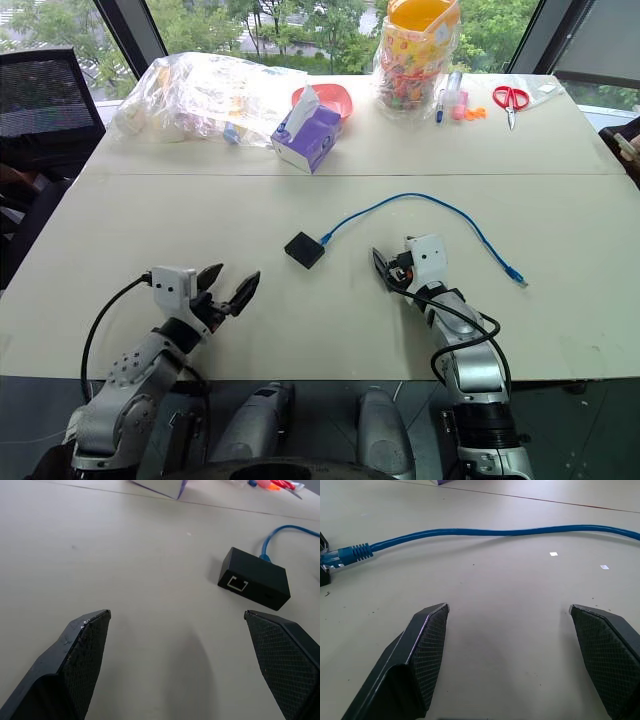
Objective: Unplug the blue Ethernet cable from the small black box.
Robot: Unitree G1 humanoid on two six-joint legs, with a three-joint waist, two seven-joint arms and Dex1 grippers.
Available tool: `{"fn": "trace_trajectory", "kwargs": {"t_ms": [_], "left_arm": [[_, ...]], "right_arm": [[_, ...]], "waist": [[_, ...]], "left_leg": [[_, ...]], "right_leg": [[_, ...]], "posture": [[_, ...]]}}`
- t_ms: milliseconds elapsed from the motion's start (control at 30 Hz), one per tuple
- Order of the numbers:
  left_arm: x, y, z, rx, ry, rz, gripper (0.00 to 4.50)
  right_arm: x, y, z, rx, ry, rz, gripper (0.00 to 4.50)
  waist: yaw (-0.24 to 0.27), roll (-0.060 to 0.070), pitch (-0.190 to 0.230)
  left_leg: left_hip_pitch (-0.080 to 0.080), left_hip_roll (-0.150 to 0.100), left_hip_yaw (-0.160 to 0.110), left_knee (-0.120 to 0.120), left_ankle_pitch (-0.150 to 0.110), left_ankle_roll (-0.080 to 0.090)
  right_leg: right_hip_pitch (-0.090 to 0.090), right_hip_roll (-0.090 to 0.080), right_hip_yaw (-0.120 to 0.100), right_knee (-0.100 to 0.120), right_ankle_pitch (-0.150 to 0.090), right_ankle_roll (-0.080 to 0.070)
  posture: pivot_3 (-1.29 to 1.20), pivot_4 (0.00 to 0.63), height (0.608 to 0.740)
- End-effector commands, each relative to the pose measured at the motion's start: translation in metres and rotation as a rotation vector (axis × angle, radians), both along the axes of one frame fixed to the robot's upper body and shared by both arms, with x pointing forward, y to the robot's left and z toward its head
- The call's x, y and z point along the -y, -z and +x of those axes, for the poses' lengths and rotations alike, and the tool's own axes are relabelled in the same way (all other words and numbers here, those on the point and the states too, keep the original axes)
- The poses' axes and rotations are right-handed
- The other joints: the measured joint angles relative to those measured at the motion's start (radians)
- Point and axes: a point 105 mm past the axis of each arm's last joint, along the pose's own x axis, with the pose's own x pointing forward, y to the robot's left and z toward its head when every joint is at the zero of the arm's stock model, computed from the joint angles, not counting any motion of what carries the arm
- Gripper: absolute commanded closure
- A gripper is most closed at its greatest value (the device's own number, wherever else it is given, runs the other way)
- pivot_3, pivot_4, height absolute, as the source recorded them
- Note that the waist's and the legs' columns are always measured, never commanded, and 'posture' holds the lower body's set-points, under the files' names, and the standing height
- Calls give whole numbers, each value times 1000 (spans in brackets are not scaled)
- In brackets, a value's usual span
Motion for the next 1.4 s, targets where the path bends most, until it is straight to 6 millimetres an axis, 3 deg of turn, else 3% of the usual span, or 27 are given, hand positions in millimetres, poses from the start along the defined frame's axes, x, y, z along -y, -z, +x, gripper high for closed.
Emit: {"fn": "trace_trajectory", "kwargs": {"t_ms": [33,400,600,833,1000,1200,1400], "left_arm": [[4,-7,1,36,-2,-15,22],[5,-3,-6,27,58,-20,22],[-3,-9,-4,30,103,-9,22],[-16,-20,4,39,121,-9,22],[-13,-24,8,53,149,-6,22],[-9,-26,12,76,156,39,22],[6,-23,6,84,161,61,22]], "right_arm": [[-2,-7,1,25,-15,-2,513],[-2,-19,7,62,-109,-63,513],[-22,-43,6,73,-414,-107,513],[-25,-78,17,28,-787,-357,513],[-42,-95,49,50,-964,-797,513],[-75,-89,67,72,-1173,-1136,513],[-118,-81,67,46,-1316,-1206,513]], "waist": [[0,0,0],[-1,1,1],[-2,3,2],[-4,4,5],[-9,4,7],[-8,3,7],[-10,3,7]], "left_leg": [[0,0,0,0,0,0],[0,0,0,0,0,0],[0,0,0,0,0,1],[0,0,1,1,1,1],[0,0,1,0,1,1],[0,-1,1,-2,1,0],[0,-1,1,-3,3,-2]], "right_leg": [[0,0,0,0,0,0],[0,0,0,0,0,0],[0,0,0,0,0,0],[1,0,0,0,0,0],[-1,0,0,1,0,1],[-1,1,0,1,2,4],[-3,1,0,3,2,5]], "posture": [[0,150,726],[0,150,726],[0,150,726],[0,150,726],[0,150,726],[0,150,726],[0,150,726]]}}
